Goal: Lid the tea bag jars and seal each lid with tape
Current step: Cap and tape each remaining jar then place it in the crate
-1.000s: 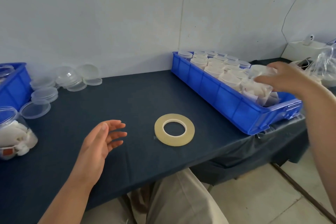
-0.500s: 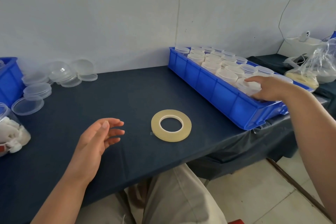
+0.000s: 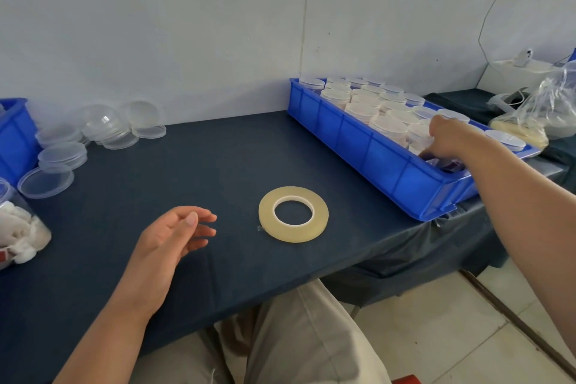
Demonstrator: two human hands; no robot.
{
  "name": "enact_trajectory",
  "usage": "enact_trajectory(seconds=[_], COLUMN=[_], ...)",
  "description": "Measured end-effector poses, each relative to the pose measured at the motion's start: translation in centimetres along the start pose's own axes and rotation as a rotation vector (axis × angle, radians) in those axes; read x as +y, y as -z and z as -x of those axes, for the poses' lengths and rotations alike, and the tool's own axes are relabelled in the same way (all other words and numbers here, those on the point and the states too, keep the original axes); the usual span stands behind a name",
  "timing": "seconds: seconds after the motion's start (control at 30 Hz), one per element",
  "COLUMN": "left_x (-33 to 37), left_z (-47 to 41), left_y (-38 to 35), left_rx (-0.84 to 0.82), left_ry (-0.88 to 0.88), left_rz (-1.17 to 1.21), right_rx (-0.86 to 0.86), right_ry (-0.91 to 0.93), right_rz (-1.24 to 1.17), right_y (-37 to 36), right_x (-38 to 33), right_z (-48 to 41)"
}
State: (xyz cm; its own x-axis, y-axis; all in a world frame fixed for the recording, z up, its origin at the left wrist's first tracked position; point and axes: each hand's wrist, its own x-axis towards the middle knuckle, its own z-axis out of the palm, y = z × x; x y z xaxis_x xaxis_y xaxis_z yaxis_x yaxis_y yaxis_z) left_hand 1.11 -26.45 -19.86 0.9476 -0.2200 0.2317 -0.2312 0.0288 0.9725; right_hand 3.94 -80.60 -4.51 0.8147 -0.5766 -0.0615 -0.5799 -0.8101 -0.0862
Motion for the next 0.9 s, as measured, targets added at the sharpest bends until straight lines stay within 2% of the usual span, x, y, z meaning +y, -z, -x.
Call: enact_trajectory(seconds=[0.07, 0.13, 0.23, 0.3, 0.4, 0.47, 0.63, 0.8, 0.9], left_x=[0.0, 0.0, 0.3, 0.5, 0.7, 0.5, 0.4, 0.4, 0.9], left_z=[0.0, 0.0, -0.1, -0.1, -0.1, -0.2, -0.5, -0.1, 0.2], left_y=[-0.1, -0.2, -0.5, -0.7, -0.8, -0.7, -1.1, -0.9, -1.0], left_rx=[-0.001, -0.006, -0.008, 0.002, 0.03, 0.054, 0.105, 0.122, 0.196], left_ry=[0.005, 0.007, 0.007, 0.006, 0.022, 0.05, 0.101, 0.09, 0.05], left_rz=[0.003, 0.0, -0.001, -0.013, -0.058, -0.114, -0.267, -0.241, -0.317], right_rx=[0.04, 0.151, 0.411, 0.486, 0.376, 0.228, -0.178, -0.237, -0.247], right_ry=[0.043, 0.069, 0.157, 0.297, 0.474, 0.566, 0.742, 0.838, 0.842], right_rz=[0.052, 0.019, -0.196, -0.435, -0.842, -0.987, -0.92, -0.759, -0.853], right_y=[0.9, 2.3, 3.5, 3.4, 1.0, -2.3, -12.2, -17.2, -17.7], right_x=[0.2, 0.2, -1.3, -4.0, -9.6, -13.0, -21.3, -24.7, -24.3], right_z=[0.2, 1.0, 3.9, 7.2, 13.4, 17.2, 23.6, 24.5, 23.8])
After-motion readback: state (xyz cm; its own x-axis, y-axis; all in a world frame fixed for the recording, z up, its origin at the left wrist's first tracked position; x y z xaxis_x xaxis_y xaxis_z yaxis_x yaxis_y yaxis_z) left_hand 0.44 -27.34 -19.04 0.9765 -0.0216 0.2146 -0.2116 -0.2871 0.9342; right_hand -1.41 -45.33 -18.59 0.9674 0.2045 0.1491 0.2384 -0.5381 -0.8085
